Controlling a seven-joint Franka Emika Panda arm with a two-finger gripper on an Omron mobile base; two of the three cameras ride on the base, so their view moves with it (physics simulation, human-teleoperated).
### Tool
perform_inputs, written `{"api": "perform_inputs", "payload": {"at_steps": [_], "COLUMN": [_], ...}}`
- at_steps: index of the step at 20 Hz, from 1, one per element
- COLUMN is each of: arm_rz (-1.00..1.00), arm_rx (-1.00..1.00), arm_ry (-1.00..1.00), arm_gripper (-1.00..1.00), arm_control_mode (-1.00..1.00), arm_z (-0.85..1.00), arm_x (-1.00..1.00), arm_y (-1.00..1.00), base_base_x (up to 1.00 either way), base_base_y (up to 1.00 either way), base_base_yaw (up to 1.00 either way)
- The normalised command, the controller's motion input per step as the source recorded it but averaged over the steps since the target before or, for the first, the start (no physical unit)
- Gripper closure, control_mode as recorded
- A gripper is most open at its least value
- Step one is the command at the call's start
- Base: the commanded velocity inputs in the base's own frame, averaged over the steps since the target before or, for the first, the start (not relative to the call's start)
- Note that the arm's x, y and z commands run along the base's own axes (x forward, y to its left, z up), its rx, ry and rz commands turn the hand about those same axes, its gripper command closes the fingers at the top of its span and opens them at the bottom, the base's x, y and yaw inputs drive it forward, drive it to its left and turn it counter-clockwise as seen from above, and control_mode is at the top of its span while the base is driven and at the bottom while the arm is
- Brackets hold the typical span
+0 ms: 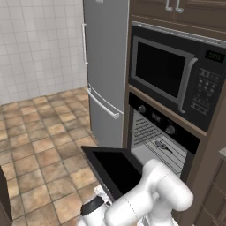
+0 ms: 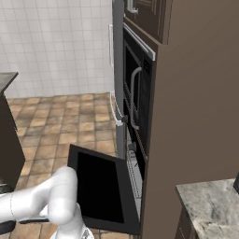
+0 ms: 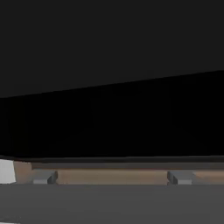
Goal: Place the fish on the rack of the oven, and slide the rack back inside. Close the oven door.
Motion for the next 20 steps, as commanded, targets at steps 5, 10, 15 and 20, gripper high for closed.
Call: {"api": "perform_inputs", "payload": {"at_steps": [5,10,15,20], "arm_rz": [-0.45,-0.42,-0.37,-0.3], "arm_rx": [-0.75,-0.61,-0.57,-0.43], "arm_ry": [-0.19,-0.04,-0.01,-0.03], "arm_gripper": [-1.0,-1.0,-1.0,-1.0], "arm_control_mode": [-1.0,-1.0,-1.0,-1.0], "arm_z": [0.38,0.62,0.94,1.0], "arm_x": [0.09,0.07,0.13,0.2], "arm_y": [-0.12,-0.5,-0.53,-0.67], "base_base_x": [0.0,0.0,0.0,0.0], "base_base_y": [0.0,0.0,0.0,0.0], "base_base_yaw": [0.0,0.0,0.0,0.0]}}
